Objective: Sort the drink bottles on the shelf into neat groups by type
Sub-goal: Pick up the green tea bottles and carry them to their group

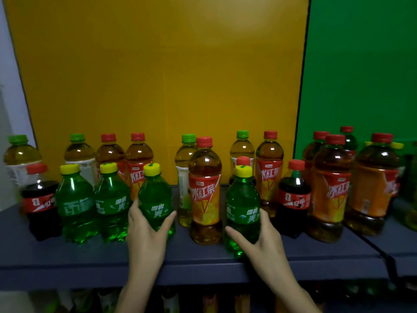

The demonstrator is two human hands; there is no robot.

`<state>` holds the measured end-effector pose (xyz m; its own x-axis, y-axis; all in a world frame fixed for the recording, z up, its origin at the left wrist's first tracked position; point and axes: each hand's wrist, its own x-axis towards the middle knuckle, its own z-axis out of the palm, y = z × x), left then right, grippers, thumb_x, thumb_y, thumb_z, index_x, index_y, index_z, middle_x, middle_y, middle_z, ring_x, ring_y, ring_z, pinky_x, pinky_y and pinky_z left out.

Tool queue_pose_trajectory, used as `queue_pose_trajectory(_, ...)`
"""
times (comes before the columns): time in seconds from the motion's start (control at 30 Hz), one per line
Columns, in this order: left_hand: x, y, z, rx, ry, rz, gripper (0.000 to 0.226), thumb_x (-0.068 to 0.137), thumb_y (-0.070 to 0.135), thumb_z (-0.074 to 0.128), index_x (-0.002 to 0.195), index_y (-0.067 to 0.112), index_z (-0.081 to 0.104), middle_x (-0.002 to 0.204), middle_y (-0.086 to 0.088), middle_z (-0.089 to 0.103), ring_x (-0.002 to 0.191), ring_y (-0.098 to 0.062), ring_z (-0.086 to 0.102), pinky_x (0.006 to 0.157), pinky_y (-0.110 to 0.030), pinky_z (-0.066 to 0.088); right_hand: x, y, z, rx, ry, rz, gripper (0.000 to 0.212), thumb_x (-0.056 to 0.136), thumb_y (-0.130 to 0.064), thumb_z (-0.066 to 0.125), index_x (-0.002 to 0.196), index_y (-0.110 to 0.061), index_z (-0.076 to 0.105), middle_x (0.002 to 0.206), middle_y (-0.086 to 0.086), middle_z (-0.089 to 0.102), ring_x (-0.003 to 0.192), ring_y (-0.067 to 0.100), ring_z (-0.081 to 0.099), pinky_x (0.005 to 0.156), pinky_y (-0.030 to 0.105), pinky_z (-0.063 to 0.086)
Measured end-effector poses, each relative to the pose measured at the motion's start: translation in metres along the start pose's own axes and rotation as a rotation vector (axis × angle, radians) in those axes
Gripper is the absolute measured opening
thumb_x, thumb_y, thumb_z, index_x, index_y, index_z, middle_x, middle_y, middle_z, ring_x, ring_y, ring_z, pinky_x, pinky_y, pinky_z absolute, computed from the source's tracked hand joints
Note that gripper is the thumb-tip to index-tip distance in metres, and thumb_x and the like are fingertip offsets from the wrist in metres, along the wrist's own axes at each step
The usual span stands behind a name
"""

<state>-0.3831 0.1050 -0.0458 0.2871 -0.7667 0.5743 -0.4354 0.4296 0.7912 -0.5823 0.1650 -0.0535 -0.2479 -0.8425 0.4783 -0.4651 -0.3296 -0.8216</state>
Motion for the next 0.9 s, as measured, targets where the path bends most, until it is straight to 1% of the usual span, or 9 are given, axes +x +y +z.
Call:
queue_pose_trajectory(0.07,-0.01,0.006,-0.01,-0.101,-0.04,0.024,0.083,0.066,0.043,0.071,0.135,0.013,0.037,0.128,-0.011,0.054,0.114,-0.027,0.054,0.097,-0.041,0.045,-0.008,-0.003,-0.009,0.046,0.017,-0.002,0.068,0.06,-0.058,0.068,0.12,-0.032,0.048,0.11,-0.014,0.062,0.105,0.0,0.057,0.093,0.03,0.05)
queue_pose_trajectory(0.13,-0.02,0.017,-0.015,-0.164,-0.088,0.044,0.084,0.058,0.05,0.068,0.131,0.019,0.043,0.124,-0.003,0.057,0.111,-0.02,0.056,0.096,-0.04,0.047,-0.017,-0.009,-0.022,0.079,0.043,-0.014,0.06,0.062,-0.053,0.069,0.116,-0.034,0.05,0.107,-0.014,0.064,0.101,-0.003,0.059,0.089,0.025,0.051)
queue_pose_trajectory(0.27,-0.036,0.05,-0.011,-0.243,-0.157,0.127,0.078,0.056,0.041,0.069,0.127,0.017,0.048,0.116,0.002,0.059,0.102,-0.014,0.059,0.087,-0.023,0.049,-0.033,-0.02,-0.06,0.113,0.116,-0.022,0.051,0.064,-0.044,0.071,0.111,-0.034,0.053,0.104,-0.016,0.066,0.095,-0.007,0.061,0.08,0.013,0.05)
queue_pose_trajectory(0.33,-0.045,0.068,0.001,-0.315,-0.191,0.134,0.077,0.053,0.04,0.071,0.124,0.018,0.052,0.112,0.006,0.063,0.099,-0.01,0.062,0.085,-0.018,0.048,-0.042,-0.022,-0.084,0.077,0.168,-0.015,0.055,0.064,-0.048,0.07,0.114,-0.034,0.053,0.106,-0.017,0.066,0.099,-0.005,0.06,0.084,0.016,0.05)
queue_pose_trajectory(0.47,-0.071,0.107,0.039,-0.514,-0.306,0.14,0.067,0.049,0.032,0.074,0.113,0.031,0.055,0.089,0.037,0.064,0.084,0.014,0.062,0.074,-0.002,0.047,-0.059,-0.016,-0.141,0.022,0.294,-0.003,0.057,0.062,-0.048,0.071,0.114,-0.03,0.054,0.103,-0.018,0.068,0.099,-0.003,0.062,0.085,0.019,0.05)
queue_pose_trajectory(0.6,-0.109,0.148,0.089,-0.611,-0.44,0.16,0.07,0.047,0.032,0.075,0.113,0.036,0.053,0.093,0.034,0.063,0.086,0.016,0.06,0.075,-0.003,0.047,-0.083,-0.002,-0.208,-0.044,0.43,0.024,0.048,0.06,-0.044,0.072,0.104,-0.031,0.057,0.096,-0.024,0.069,0.09,-0.007,0.064,0.078,0.013,0.051)
queue_pose_trajectory(0.7,-0.145,0.18,0.134,-0.668,-0.543,0.186,0.067,0.047,0.036,0.078,0.109,0.04,0.053,0.091,0.037,0.064,0.087,0.014,0.062,0.075,-0.005,0.049,-0.108,0.012,-0.264,-0.104,0.519,0.054,0.048,0.06,-0.041,0.073,0.104,-0.029,0.057,0.093,-0.022,0.069,0.087,-0.008,0.064,0.072,0.008,0.048)
queue_pose_trajectory(0.83,-0.2,0.225,0.191,-0.691,-0.658,0.209,0.06,0.047,0.05,0.087,0.096,0.058,0.055,0.096,0.038,0.063,0.09,0.006,0.065,0.082,-0.019,0.053,-0.14,0.03,-0.342,-0.159,0.604,0.1,0.05,0.061,-0.042,0.071,0.108,-0.029,0.056,0.095,-0.019,0.068,0.087,-0.01,0.063,0.072,0.007,0.047)
queue_pose_trajectory(0.9,-0.23,0.245,0.22,-0.717,-0.701,0.201,0.057,0.048,0.053,0.085,0.097,0.055,0.056,0.1,0.027,0.067,0.093,0.0,0.066,0.084,-0.027,0.054,-0.155,0.037,-0.379,-0.171,0.627,0.121,0.046,0.062,-0.041,0.071,0.104,-0.035,0.054,0.092,-0.021,0.068,0.087,-0.011,0.062,0.071,0.007,0.047)
